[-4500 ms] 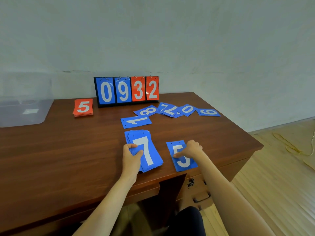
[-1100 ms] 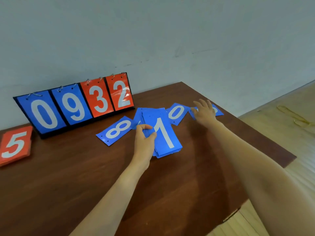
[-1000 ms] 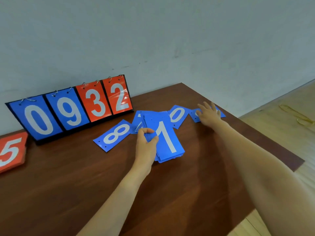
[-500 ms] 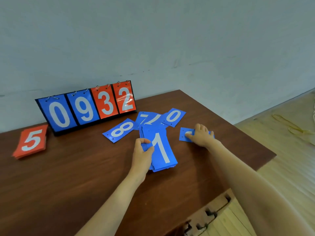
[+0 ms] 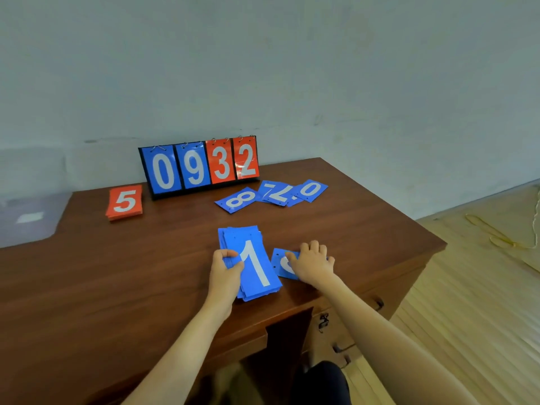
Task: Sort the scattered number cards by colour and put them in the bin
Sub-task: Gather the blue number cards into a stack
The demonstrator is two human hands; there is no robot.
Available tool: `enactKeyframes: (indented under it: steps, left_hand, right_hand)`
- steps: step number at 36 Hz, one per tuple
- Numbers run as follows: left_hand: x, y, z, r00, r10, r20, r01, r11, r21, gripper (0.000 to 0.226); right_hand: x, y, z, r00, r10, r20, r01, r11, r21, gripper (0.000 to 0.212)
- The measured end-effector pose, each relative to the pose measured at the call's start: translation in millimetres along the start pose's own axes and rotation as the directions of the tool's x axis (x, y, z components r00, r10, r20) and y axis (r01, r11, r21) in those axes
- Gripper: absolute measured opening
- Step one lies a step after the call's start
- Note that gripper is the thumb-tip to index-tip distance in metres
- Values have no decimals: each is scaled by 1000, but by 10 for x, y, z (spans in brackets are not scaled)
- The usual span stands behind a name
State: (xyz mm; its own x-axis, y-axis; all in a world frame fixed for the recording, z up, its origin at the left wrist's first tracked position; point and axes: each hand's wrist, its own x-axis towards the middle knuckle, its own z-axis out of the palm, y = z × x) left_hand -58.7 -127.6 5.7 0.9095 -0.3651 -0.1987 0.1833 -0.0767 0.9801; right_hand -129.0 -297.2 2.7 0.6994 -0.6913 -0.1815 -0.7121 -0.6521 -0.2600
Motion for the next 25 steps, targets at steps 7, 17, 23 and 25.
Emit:
enactKeyframes:
  steps: [7,17,23,25]
  left_hand:
    - [-103,-6,-239,1000,-3,-31,2,999,-45,16]
    - [-110,-33,-335,998,-32,-57,28,997,-73,17]
    - [-62,-16,-348,997,-32,-76,25,996,-89,14]
    - [-38,-10,-344,996,-24,-85,16,995,-95,15]
  right_hand:
    - [29,-4,-239,982,26,188,-23,1000,-17,71]
    - [-19,-101,-216,999,-35,-12,37,918,396,18]
    - [-36,-316,-309,987,21,-158,112,609,785,5]
    - [-5,-384,-318,990,24,-139,105,529,842,6]
